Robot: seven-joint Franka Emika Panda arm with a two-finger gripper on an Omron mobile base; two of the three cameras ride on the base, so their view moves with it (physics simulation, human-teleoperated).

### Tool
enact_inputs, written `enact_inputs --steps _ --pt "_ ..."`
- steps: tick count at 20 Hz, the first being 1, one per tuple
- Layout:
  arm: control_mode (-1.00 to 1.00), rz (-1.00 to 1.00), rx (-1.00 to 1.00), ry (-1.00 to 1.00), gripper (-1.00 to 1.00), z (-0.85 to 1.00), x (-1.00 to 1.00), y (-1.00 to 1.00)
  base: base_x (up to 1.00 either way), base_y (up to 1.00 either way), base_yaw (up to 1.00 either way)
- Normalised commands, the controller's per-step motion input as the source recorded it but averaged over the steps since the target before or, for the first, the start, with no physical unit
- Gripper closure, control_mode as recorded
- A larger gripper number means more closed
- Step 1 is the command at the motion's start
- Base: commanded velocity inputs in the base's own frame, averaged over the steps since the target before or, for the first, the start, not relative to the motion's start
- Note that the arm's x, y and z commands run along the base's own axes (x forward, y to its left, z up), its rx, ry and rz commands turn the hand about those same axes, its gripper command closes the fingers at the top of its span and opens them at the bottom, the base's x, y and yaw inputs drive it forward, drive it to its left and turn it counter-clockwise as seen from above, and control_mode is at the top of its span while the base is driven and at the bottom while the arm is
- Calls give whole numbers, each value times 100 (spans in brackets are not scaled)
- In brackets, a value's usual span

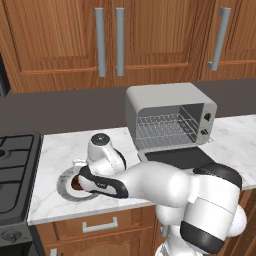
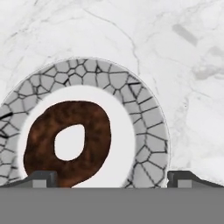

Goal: Pick up the bagel from the plate, place it on the toaster oven rack, close the door, and set the timer.

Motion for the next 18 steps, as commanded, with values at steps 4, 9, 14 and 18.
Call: enact_inputs --steps 4,9,14,18 --pt "-100 0 0 0 -100 -10 14 4 0 0 0" --pt "-100 0 0 0 -100 -12 12 9 0 0 0" --pt "-100 0 0 0 -100 -17 10 29 0 0 0" --pt "-100 0 0 0 -100 -15 6 0 0 0 0"
